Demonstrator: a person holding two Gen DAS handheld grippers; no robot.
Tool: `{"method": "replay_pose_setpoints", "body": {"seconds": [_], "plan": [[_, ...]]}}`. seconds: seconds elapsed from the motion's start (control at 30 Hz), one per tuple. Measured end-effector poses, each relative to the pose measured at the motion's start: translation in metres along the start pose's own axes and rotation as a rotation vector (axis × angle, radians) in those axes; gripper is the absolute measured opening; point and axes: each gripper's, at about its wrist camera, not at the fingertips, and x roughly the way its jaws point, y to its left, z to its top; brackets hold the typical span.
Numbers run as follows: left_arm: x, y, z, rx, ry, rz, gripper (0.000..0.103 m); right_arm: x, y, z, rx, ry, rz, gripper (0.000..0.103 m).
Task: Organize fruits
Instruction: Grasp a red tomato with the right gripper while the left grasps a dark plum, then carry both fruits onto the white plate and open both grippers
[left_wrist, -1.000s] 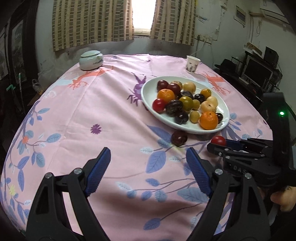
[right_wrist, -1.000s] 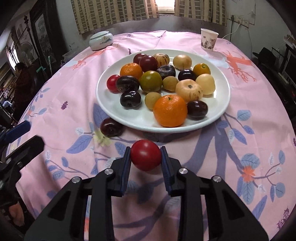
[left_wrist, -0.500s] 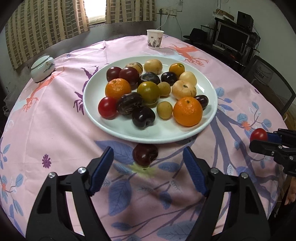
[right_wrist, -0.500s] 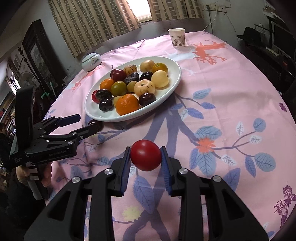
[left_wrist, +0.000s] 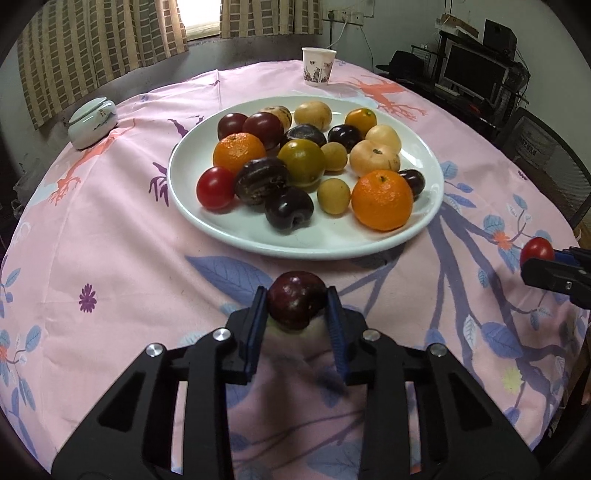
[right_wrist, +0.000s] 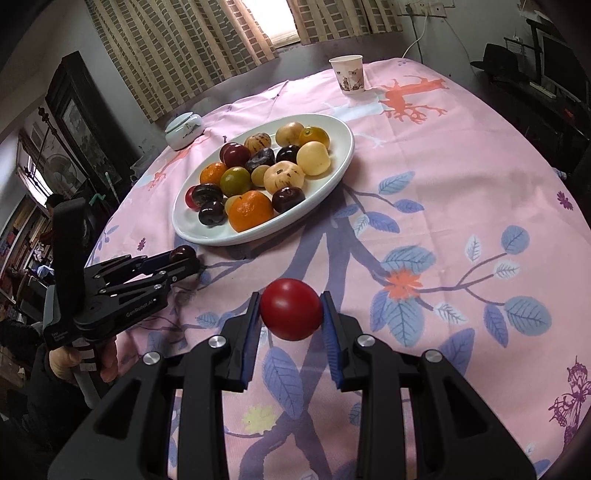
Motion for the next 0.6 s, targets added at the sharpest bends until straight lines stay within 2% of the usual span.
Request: {"method": "replay_pose_setpoints", "body": {"seconds": [0.17,0.27,0.37,0.47,0.6], "plan": [[-0.042,-0.006,-0.019,-0.092,-0.047,-0.048,0.032,-0.006,0.008,-0.001,-0.017,-0.007,0.004,0.032],[-0.062,-0.017,-0.031,-0.118,-0.066,-0.041,0.032,-0.010,0.017,-0.003,-0.034,-0.011,0.006,0.032],[-0.071,-0.026,-0.039,-0.120,-0.059,0.022,0.032,-0.013,0.027,-0.007,-0.058,-0.011,0.002,0.032],[-0.075,-0.028,-0.043,-0.134,-0.052,0.048,0.032,-0.014,0.034,-0.011,-0.071,-0.006,-0.007,0.032],[-0.082,-0.023,-0.042,-0.151,-0.064,0.032,0.032,-0.013,0.035,-0.016,-0.072,0.006,-0.020,0.032]]}}
